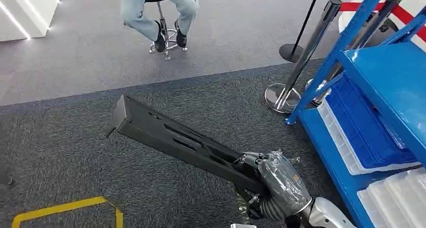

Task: Take the parts from the cabinet and place them on the table.

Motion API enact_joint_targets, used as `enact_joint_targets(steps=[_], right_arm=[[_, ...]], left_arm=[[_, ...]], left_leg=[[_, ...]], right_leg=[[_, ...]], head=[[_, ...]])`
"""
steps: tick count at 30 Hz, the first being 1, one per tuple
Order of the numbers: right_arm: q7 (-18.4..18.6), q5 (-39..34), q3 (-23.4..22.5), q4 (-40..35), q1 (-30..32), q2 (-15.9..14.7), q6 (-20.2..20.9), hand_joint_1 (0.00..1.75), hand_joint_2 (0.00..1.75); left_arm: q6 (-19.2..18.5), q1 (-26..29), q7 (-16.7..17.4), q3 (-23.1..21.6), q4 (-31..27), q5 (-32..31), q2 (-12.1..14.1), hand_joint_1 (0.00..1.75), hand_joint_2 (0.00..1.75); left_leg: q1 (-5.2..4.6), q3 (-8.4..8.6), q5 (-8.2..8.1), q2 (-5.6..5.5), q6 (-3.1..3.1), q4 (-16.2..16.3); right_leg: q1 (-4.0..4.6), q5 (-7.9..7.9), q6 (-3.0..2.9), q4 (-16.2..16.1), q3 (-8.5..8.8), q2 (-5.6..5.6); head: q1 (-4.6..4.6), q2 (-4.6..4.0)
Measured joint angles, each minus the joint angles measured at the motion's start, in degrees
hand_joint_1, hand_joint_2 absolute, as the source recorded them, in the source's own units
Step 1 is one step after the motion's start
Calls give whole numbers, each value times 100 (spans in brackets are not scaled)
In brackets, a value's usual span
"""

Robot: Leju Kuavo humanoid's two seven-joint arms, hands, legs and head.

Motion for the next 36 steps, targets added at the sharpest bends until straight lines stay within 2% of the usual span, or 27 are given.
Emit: enact_joint_targets(steps=[1, 2, 4, 5, 6, 8, 9, 10, 12, 14, 15, 16, 17, 19, 20, 21, 23, 24, 25, 26, 29, 30, 31, 32, 34, 35, 36], right_arm=[[-4, -7, -9, -2, -6, 0, 2, 175, 175], [-9, -9, -20, -13, -8, 0, 4, 175, 175], [-7, -28, -26, -11, 7, 0, 15, 175, 175], [-5, -44, -26, -11, 14, 0, 26, 175, 175], [0, -46, -26, -11, 15, 0, 41, 175, 175], [0, -50, -33, -11, 12, 0, 61, 175, 175], [0, -50, -35, -13, 10, 0, 81, 175, 175], [0, -50, -35, -11, 7, 0, 94, 175, 175], [15, -48, -39, -37, 5, -2, 114, 175, 175], [20, -48, -44, -44, -8, -2, 142, 175, 175], [24, -48, -46, -44, -23, 0, 157, 175, 175], [26, -48, -50, -44, -15, 0, 175, 175, 175], [26, -48, -57, -46, -20, 0, 183, 175, 175], [28, -48, -59, -46, -12, 0, 199, 175, 175], [28, -48, -59, -44, -8, 0, 199, 175, 175], [26, -48, -59, -44, -7, 0, 199, 175, 175], [20, -48, -59, -44, -7, 0, 199, 175, 175], [20, -48, -61, -44, -5, 0, 197, 175, 175], [15, -46, -59, -44, -2, 0, 197, 175, 175], [15, -41, -61, -44, 7, 0, 197, 175, 175], [15, -39, -61, -42, 9, 0, 197, 175, 175], [15, -39, -72, -46, 14, -2, 197, 175, 175], [15, -37, -83, -33, 6, -2, 197, 175, 175], [13, -33, -92, -44, 9, -4, 192, 175, 175], [9, -33, -107, -42, 39, -7, 197, 175, 175], [11, -33, -109, -39, 60, -11, 197, 175, 175], [11, -33, -111, -35, 64, -11, 197, 175, 175]], left_arm=[[2, 4, 2, -2, 0, 0, -2, 0, 175], [2, 2, 4, -2, 0, 0, -2, 0, 175], [4, -15, 11, -2, 0, -2, -2, 0, 175], [4, -15, 15, -2, 0, -2, -2, 0, 175], [4, -15, 15, -2, 0, -2, -2, 0, 175], [4, -24, 18, -2, 0, -2, -2, 0, 175], [4, -25, 17, -2, 0, -4, -2, 0, 175], [4, -25, 20, -2, 0, -13, 0, 0, 175], [4, -38, 33, -4, 0, -28, 2, 0, 175], [2, 7, 44, -9, 0, -39, 15, 0, 175], [4, 24, 44, -11, 5, -42, 53, 0, 175], [-11, 13, 44, -13, 0, -42, 31, 0, 175], [-11, -3, 46, -13, 0, -42, 31, 0, 175], [-13, -25, 46, -13, 0, -42, 28, 0, 175], [-11, -24, 46, -13, 0, -42, 26, 0, 175], [-13, -19, 48, -13, 0, -42, 26, 0, 175], [-13, -10, 50, -15, 0, -39, 28, 0, 175], [-11, -9, 52, -15, 0, -37, 33, 0, 175], [-11, -11, 63, -15, 4, -37, 67, 0, 175], [-13, -30, 68, -15, 2, -33, 68, 0, 175], [-11, -8, 70, -15, 4, -33, 81, 0, 175], [-11, -14, 79, -15, 4, -33, 83, 0, 175], [-11, 10, 79, -15, 4, -33, 72, 0, 175], [-13, -2, 79, -15, 2, -31, 70, 0, 175], [-17, -24, 85, -15, 4, -31, 70, 0, 175], [-20, -23, 85, -15, 2, -31, 70, 0, 175], [-20, -20, 85, -15, 2, -31, 66, 0, 175]], left_leg=[[-2, -3, 10, -45, 12, -6], [1, -14, 23, -93, 32, -6], [-2, -31, 27, -221, 46, 0], [-3, -32, 27, -292, 46, 8], [-2, -27, 24, -363, 45, 15], [8, -22, 13, -530, 30, 51], [15, -26, 0, -608, 10, 75], [-4, -56, -10, -661, -18, 98], [14, -147, 17, -800, -80, 149], [28, -164, 47, -933, -150, 116], [25, -205, -1, -743, -177, 173], [-24, -264, -130, -409, -218, 347], [-10, -430, -340, -225, -243, 702], [11, -795, -717, -114, -261, 1523], [12, -892, -778, -97, -258, 1766], [11, -857, -694, -91, -241, 1729], [-17, -437, -288, -62, -160, 993], [-63, -157, -78, 68, -76, 493], [-143, -7, -130, 393, 25, 162], [-187, 45, -117, 426, 51, 95], [-213, 2, -87, 186, 109, 44], [-151, 138, -25, 123, 131, -111], [-123, 193, 23, 68, 109, -196], [-93, 214, 45, 22, 139, -236], [-64, 181, 60, -117, 146, -239], [-58, 168, 58, -201, 145, -218], [-43, 161, 47, -281, 134, -192]], right_leg=[[-32, -179, 26, 222, -61, 343], [-34, -418, 32, 635, -243, 509], [-40, -744, 34, 1509, -658, 625], [-38, -730, 30, 1681, -757, 647], [-38, -592, 27, 1604, -743, 665], [-61, -62, 9, 825, -434, 740], [-91, 173, 3, 358, -240, 920], [-103, 96, 1, 228, -168, 1165], [-110, 57, 1, 130, -127, 1109], [-91, 66, -57, 123, -109, 968], [-123, 88, -105, 79, -89, 873], [-115, 88, -116, 69, -70, 822], [-99, 86, -170, 69, -67, 734], [-60, 80, -184, 74, -75, 572], [-46, 74, -193, 80, -76, 491], [-30, 66, -204, 81, -73, 408], [13, 52, -215, 80, -55, 274], [29, 39, -217, 78, -37, 215], [25, 32, -216, 66, -28, 159], [61, 23, -198, 79, -37, 85], [40, 28, -132, 16, 18, -125], [84, -6, -94, -18, 55, -156], [27, -73, -61, 69, 56, 182], [9, -251, -51, 353, -72, 504], [-16, -645, -8, 1264, -535, 681], [-45, -723, 25, 1595, -709, 690], [-77, -655, 58, 1663, -767, 689]], head=[[2, 0], [11, 0], [15, 2], [13, 0], [18, 0], [17, 0], [15, 0], [13, 0], [2, 0], [13, 0], [7, 0], [-42, 0], [-72, 0], [-72, 0], [-72, 0], [-72, 0], [-72, 0], [-72, 0], [-55, 0], [-70, 0], [-77, 0], [-59, 0], [-57, 0], [-59, 0], [-44, 2], [-48, 0], [-50, 2]])
